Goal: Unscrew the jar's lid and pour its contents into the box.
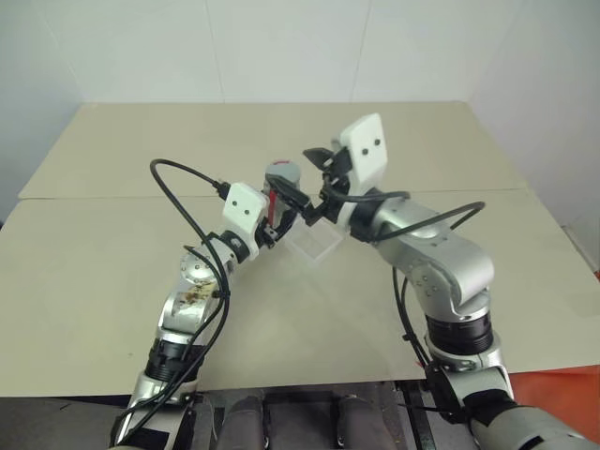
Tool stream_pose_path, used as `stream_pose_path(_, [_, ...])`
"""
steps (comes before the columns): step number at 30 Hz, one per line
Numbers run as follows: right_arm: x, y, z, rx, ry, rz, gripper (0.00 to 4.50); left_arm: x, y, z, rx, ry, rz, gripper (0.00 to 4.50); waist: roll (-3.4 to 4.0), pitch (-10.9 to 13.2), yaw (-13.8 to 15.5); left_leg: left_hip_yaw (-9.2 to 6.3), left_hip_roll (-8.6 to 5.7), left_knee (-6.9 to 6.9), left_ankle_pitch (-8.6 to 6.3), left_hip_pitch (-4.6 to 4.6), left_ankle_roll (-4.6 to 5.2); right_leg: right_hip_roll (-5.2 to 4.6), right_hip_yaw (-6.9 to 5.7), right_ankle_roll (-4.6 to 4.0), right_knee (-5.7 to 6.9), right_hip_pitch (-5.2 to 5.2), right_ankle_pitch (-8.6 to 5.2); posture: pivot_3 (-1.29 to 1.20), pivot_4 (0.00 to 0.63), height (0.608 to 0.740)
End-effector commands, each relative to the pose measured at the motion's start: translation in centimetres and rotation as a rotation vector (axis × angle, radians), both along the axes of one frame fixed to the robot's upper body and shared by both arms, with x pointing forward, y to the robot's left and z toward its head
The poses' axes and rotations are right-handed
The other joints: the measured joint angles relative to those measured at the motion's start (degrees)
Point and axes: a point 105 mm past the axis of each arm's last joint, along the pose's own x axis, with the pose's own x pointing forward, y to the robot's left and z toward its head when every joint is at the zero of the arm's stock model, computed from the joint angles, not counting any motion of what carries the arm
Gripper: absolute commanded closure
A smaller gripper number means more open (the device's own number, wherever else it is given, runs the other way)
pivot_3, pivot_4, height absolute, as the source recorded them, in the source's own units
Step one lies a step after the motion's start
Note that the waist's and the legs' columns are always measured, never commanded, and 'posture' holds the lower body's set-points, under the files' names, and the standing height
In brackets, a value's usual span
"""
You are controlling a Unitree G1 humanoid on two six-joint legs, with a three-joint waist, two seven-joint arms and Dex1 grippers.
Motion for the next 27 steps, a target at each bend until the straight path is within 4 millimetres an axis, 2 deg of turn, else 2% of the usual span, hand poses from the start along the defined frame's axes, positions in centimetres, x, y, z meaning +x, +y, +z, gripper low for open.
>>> stream_pose_path(1, [0.4, 0.4, 1.2, -0.022, -0.063, -0.061, 0.05, -0.7, -0.2, 1.5, -0.015, -0.055, 0.005, 1.76, 0.0, 0.0, -0.1, 0.0, 0.0, 0.01, 0.0, 0.0, 0.0, 0.0, 0.0, 0.0, -0.01, 0.0, 0.0, 0.0, 0.15, 0.74])
stream_pose_path(9, [1.3, 0.4, 1.1, -0.026, -0.061, -0.125, 0.05, -1.2, -0.6, 1.4, -0.034, -0.044, 0.004, 1.76, 0.0, 0.0, -0.14, 0.0, 0.0, -0.03, 0.0, -0.01, -0.01, 0.0, 0.0, 0.0, 0.04, -0.01, 0.0, 0.0, 0.15, 0.74])
stream_pose_path(15, [1.3, 0.1, 0.8, -0.054, -0.068, -0.127, 0.05, -1.2, 0.1, 1.2, -0.026, -0.031, 0.01, 1.76, 0.0, 0.0, -0.19, 0.0, 0.01, -0.03, 0.0, 0.0, -0.01, 0.0, -0.01, 0.0, 0.01, -0.02, 0.0, 0.0, 0.15, 0.74])
stream_pose_path(27, [1.1, -0.2, 0.5, -0.094, -0.073, -0.1, 0.05, -0.9, 1.2, 1.9, -0.048, -0.035, 0.019, 1.76, 0.0, 0.0, -0.18, -0.01, 0.01, -0.03, 0.0, 0.0, -0.01, 0.0, -0.01, 0.0, 0.0, -0.02, 0.0, 0.0, 0.15, 0.74])
